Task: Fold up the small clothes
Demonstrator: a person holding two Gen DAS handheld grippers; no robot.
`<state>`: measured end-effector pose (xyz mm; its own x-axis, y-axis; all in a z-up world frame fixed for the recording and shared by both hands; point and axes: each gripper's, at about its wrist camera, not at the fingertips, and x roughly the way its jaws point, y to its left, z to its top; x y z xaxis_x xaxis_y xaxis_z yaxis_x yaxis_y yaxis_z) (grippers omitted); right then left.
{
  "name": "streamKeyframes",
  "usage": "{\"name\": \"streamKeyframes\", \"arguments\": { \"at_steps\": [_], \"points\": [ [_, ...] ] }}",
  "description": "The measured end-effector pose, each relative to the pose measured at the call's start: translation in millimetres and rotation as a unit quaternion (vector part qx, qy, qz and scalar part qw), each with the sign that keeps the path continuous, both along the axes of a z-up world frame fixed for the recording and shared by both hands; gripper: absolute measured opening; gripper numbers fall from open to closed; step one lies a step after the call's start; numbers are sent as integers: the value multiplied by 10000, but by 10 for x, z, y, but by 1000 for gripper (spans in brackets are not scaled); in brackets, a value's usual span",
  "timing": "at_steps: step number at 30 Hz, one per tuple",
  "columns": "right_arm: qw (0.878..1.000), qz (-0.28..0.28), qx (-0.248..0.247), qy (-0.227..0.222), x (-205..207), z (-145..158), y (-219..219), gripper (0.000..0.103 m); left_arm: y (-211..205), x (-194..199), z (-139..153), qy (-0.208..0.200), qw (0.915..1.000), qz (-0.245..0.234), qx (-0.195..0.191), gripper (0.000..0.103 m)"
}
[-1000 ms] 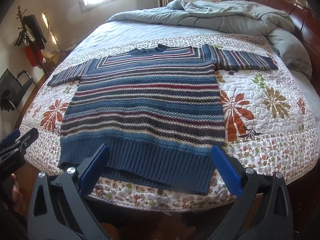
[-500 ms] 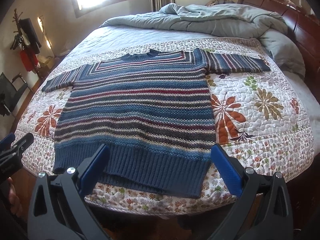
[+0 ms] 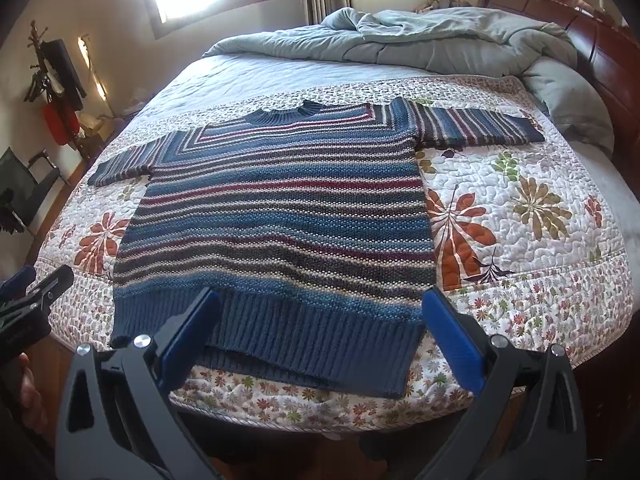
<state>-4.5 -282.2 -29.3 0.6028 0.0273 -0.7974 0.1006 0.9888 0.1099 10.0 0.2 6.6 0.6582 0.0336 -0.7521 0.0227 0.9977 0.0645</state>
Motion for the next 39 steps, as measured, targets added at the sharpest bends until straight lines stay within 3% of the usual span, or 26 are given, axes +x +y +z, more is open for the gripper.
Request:
{"name": "streamKeyframes", "arguments": {
  "at_steps": [39],
  "points": [
    [9998, 117, 99, 148, 143, -131, -52, 100, -55, 139, -89, 159, 9999, -57, 29, 99]
  ]
}}
